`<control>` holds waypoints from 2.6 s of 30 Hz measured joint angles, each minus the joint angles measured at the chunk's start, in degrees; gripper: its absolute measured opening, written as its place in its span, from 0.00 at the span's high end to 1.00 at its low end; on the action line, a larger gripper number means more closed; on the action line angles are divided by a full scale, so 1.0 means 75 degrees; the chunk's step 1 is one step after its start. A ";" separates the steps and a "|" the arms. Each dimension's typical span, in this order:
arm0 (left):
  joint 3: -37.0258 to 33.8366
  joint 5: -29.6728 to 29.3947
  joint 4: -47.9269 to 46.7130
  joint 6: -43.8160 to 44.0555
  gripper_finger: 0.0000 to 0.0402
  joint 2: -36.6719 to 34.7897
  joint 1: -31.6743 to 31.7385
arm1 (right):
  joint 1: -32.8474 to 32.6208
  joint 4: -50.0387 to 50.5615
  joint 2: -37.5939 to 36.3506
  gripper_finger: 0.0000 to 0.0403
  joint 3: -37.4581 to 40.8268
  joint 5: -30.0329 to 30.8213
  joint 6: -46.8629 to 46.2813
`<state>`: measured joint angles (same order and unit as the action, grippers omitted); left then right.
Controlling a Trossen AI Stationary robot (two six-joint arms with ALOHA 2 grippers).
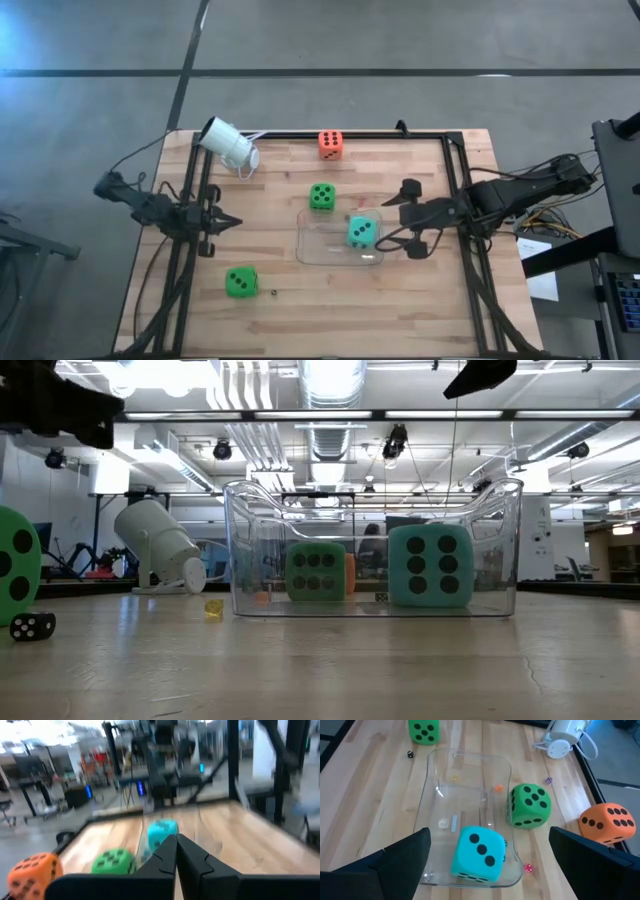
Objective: Pick & Place Dice
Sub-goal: Put the bottom large green die into the transparent bin
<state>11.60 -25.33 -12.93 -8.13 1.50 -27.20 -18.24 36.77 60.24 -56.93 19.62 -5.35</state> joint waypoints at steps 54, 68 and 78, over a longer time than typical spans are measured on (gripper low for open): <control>0.5172 0.3726 -0.5141 0.5576 0.97 0.7781 -0.0431 | 0.0017 -0.0801 0.0045 0.01 -0.0002 0.0370 -0.0139; 0.5163 0.3087 -0.6510 0.7003 0.97 0.7787 -0.0431 | 0.0017 -0.0797 0.0045 0.01 -0.0002 0.0370 -0.0139; 0.5163 0.2976 -0.6045 0.7264 0.97 0.7787 -0.0428 | 0.0017 -0.0798 0.0045 0.01 -0.0002 0.0370 -0.0137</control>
<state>50.33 -3.01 -58.26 46.35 59.90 -30.41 -18.11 30.78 60.58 -56.95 22.39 -6.38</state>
